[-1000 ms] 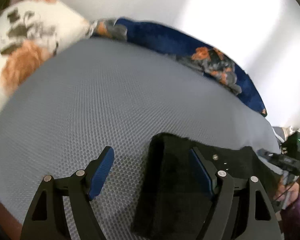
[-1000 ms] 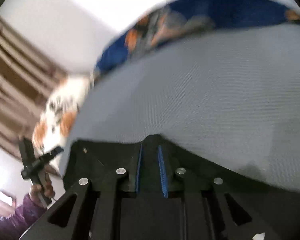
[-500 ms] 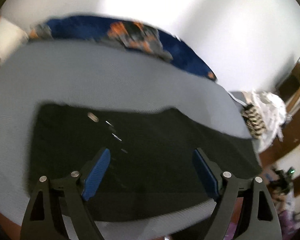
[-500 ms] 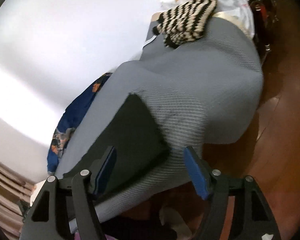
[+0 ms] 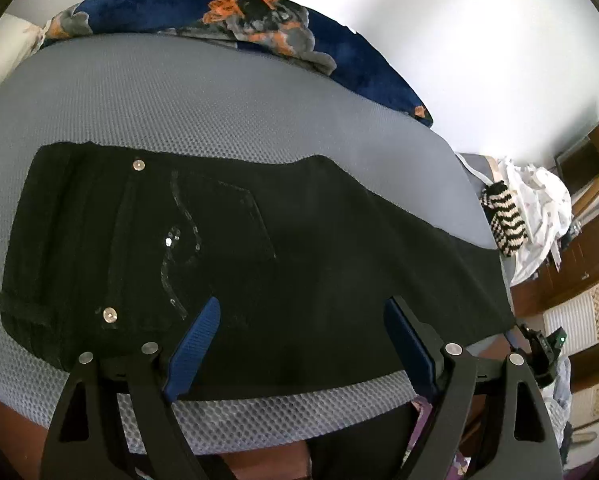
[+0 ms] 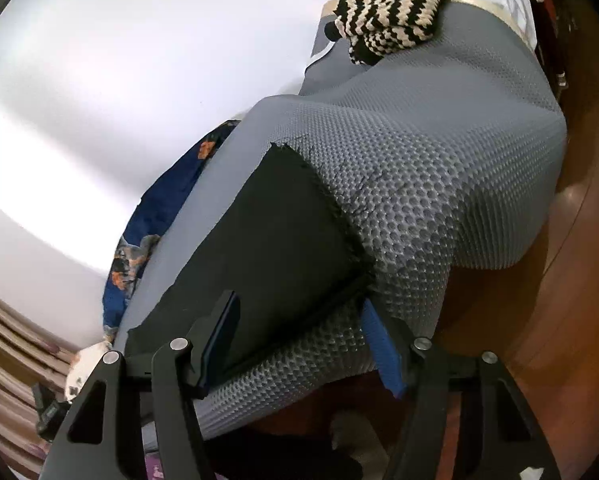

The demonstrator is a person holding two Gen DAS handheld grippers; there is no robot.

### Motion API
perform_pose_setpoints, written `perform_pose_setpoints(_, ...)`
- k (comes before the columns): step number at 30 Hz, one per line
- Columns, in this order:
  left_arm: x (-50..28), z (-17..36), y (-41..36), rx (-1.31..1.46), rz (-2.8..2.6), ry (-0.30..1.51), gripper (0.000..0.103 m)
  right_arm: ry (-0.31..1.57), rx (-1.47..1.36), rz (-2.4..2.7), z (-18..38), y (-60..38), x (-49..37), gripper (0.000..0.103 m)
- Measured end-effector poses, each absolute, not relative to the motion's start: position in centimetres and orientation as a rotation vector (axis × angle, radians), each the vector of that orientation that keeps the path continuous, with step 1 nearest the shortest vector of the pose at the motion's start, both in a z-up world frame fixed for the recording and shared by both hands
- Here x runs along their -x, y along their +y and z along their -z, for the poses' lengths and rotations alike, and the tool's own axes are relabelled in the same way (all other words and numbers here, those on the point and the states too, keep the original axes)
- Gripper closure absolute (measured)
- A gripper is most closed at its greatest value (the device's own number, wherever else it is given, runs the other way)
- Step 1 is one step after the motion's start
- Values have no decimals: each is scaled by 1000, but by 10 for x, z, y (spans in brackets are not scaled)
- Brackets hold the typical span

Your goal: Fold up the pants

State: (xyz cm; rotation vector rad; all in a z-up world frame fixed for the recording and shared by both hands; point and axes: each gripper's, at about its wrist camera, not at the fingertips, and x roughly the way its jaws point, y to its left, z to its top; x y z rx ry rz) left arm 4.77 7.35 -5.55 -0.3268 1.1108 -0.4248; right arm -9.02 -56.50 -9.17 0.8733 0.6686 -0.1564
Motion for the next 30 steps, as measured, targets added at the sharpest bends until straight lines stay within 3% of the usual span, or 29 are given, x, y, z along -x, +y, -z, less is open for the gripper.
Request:
perform_pose_setpoints(15,-42,54,58,307,450,1135,19,588,-914,142,85,-561,80,45)
perform_pose_setpoints(19,-43,56,59,310,452,1131,19,643,-936,213,91,-563,62,59)
perform_pose_setpoints(21,-43,57,62,322,453,1132,19,683,-923,279,91,-563,58,92)
perform_pose_setpoints(30,-40,58,84,389,424,1121,19,659,-886,266,56,-547,50,96)
